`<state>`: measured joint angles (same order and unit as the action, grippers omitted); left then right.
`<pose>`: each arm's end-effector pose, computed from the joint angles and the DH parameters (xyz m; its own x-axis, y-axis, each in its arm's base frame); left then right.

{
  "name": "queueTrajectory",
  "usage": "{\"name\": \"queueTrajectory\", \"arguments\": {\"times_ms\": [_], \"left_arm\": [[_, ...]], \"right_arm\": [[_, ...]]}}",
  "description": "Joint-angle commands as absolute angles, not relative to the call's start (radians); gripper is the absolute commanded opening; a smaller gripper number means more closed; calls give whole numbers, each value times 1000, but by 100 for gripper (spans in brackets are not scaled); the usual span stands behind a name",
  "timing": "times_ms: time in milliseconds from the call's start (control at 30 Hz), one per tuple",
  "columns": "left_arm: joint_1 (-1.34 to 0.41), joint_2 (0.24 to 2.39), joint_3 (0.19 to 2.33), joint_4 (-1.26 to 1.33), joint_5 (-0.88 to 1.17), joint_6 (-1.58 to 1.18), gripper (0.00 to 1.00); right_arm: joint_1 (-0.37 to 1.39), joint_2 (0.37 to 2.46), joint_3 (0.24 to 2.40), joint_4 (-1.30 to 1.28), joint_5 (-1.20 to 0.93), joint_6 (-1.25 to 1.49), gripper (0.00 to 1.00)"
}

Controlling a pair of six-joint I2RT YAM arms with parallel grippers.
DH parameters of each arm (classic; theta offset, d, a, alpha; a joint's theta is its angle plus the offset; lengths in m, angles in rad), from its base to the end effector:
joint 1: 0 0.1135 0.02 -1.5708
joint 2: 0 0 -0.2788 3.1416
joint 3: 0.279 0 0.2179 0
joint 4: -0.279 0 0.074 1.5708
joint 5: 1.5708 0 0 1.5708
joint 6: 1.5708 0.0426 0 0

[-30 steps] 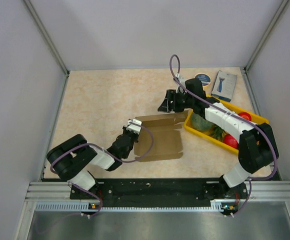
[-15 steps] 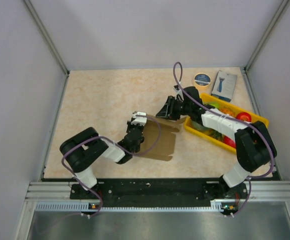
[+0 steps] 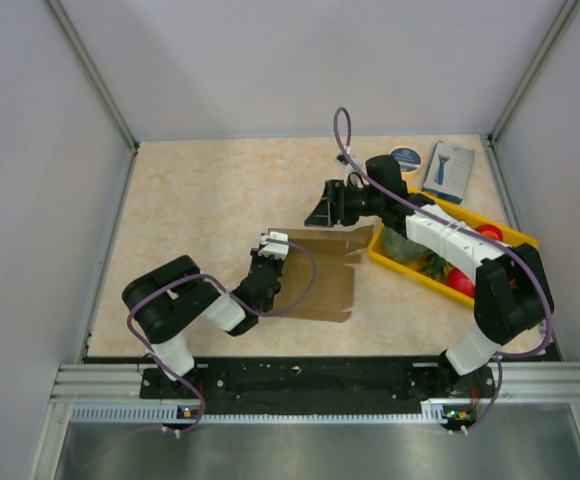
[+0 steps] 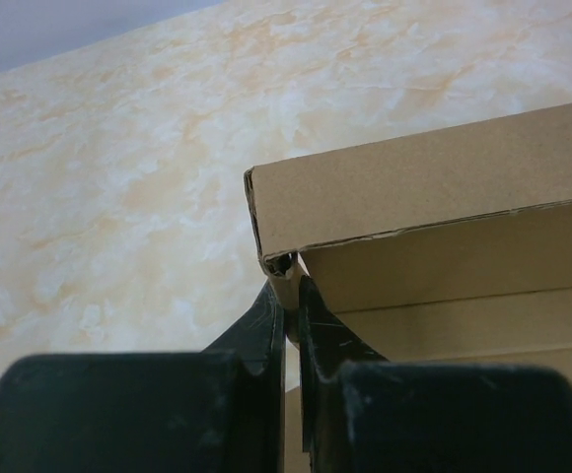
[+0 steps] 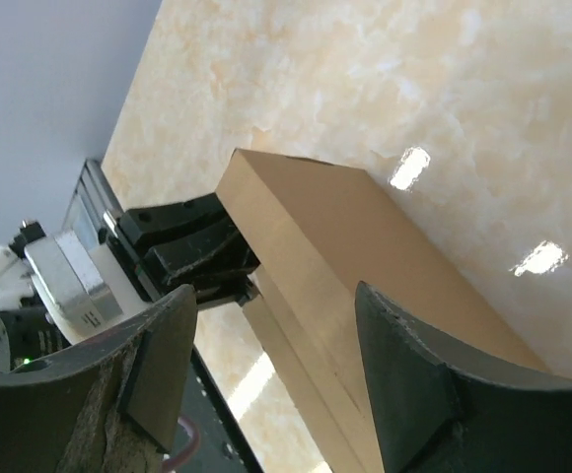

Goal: Fold the paper box

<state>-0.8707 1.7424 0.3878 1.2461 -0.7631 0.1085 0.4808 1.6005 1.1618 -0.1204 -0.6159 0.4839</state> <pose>0.1999 -0.1916 0.1851 -0.0574 0.1897 -0.9802 0.1169 0.9763 0.1821 0.2862 0.1770 0.2998 -0.7939 0.0142 -0.6078 -0.4997 0.5543 0.6656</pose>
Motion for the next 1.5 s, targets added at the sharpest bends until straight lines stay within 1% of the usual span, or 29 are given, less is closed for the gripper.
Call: {"name": "queueTrajectory", "arguments": {"times_ms": [0, 33, 133, 167, 267, 367, 400, 433, 600, 667, 700, 733, 800, 867, 1000, 1033, 1100, 1167, 1200, 1233, 1267, 1400, 1467], "left_arm": [[-871, 1720, 382, 1229, -707, 115, 10], [-868, 1707, 379, 1220, -713, 109, 16], [-868, 1657, 350, 1210, -703, 77, 31], [-868, 1635, 344, 1169, -687, 65, 39], [-870, 1543, 328, 1062, -661, 3, 47], [-870, 1442, 290, 990, -630, -37, 52], [-870, 1409, 279, 936, -609, -69, 59], [-870, 1332, 267, 899, -600, -87, 62], [-870, 1082, 278, 603, -439, -211, 63], [-870, 947, 282, 459, -379, -230, 62], [-870, 898, 288, 404, -377, -259, 62], [-868, 812, 307, 296, -386, -274, 62], [-862, 749, 334, 215, -446, -308, 63], [-842, 709, 420, 114, -456, -365, 65], [-782, 802, 607, 54, -388, -396, 65], [-781, 874, 682, 55, -384, -388, 65], [-778, 952, 757, 63, -373, -359, 64], [-770, 1081, 865, 74, -353, -341, 63], [-761, 1129, 902, 78, -339, -341, 58], [-759, 1216, 970, 72, -333, -345, 54], [-758, 1257, 995, 86, -315, -328, 51], [-756, 1431, 1045, 147, -308, -313, 40], [-758, 1463, 1037, 186, -308, -316, 38]], "right_arm": [[474, 1631, 1218, -167, -709, 318, 65], [474, 1638, 1219, -167, -709, 314, 65], [472, 1657, 1239, -170, -707, 316, 66], [472, 1658, 1244, -170, -710, 318, 66], [471, 1661, 1259, -169, -709, 322, 66], [469, 1670, 1275, -170, -716, 334, 66], [469, 1671, 1281, -170, -716, 336, 66], [468, 1669, 1281, -170, -713, 344, 66], [463, 1670, 1287, -161, -704, 365, 66], [463, 1674, 1293, -163, -710, 373, 66], [463, 1674, 1292, -163, -713, 373, 66], [463, 1669, 1292, -161, -713, 374, 66], [463, 1667, 1282, -160, -710, 374, 66], [463, 1667, 1273, -158, -710, 374, 66], [463, 1649, 1243, -152, -695, 374, 66], [463, 1644, 1236, -144, -693, 380, 66], [463, 1632, 1221, -134, -683, 387, 66], [462, 1621, 1210, -133, -666, 399, 66], [463, 1618, 1206, -133, -660, 413, 66], [462, 1614, 1201, -130, -655, 417, 66], [463, 1609, 1184, -129, -638, 422, 66], [443, 1551, 1126, -103, -581, 466, 66], [427, 1522, 1077, -61, -572, 492, 66]]}}
